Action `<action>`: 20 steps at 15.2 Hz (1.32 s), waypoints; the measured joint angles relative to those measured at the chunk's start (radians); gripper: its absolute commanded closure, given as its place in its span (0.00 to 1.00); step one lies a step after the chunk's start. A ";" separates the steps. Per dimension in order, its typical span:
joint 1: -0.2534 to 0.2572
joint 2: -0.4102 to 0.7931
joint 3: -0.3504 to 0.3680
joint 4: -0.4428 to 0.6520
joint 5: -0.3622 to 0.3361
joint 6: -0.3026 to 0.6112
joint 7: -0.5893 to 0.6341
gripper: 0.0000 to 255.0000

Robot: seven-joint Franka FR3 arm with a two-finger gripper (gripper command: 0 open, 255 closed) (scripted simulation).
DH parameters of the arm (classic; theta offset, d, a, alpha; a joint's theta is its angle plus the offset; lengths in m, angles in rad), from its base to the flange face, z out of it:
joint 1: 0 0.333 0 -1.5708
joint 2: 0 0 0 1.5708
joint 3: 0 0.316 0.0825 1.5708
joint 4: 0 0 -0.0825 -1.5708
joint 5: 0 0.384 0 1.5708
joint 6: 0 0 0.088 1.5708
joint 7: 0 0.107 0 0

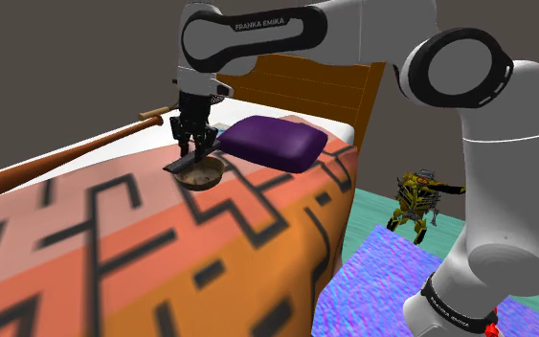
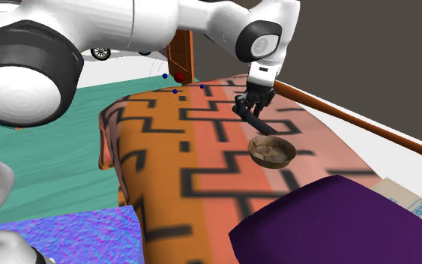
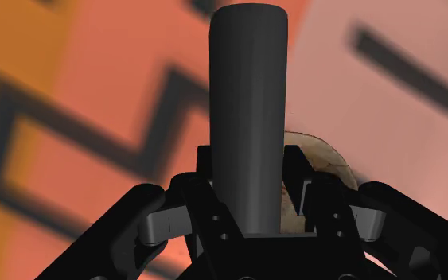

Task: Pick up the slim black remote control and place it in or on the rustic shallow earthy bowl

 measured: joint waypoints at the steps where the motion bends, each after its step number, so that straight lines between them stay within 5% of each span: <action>1: -0.001 0.034 -0.007 0.046 -0.009 -0.016 -0.011 1.00; 8: -0.005 0.252 -0.049 0.390 -0.055 -0.159 -0.087 1.00; 20: -0.024 0.250 -0.052 0.249 -0.053 -0.025 -0.106 1.00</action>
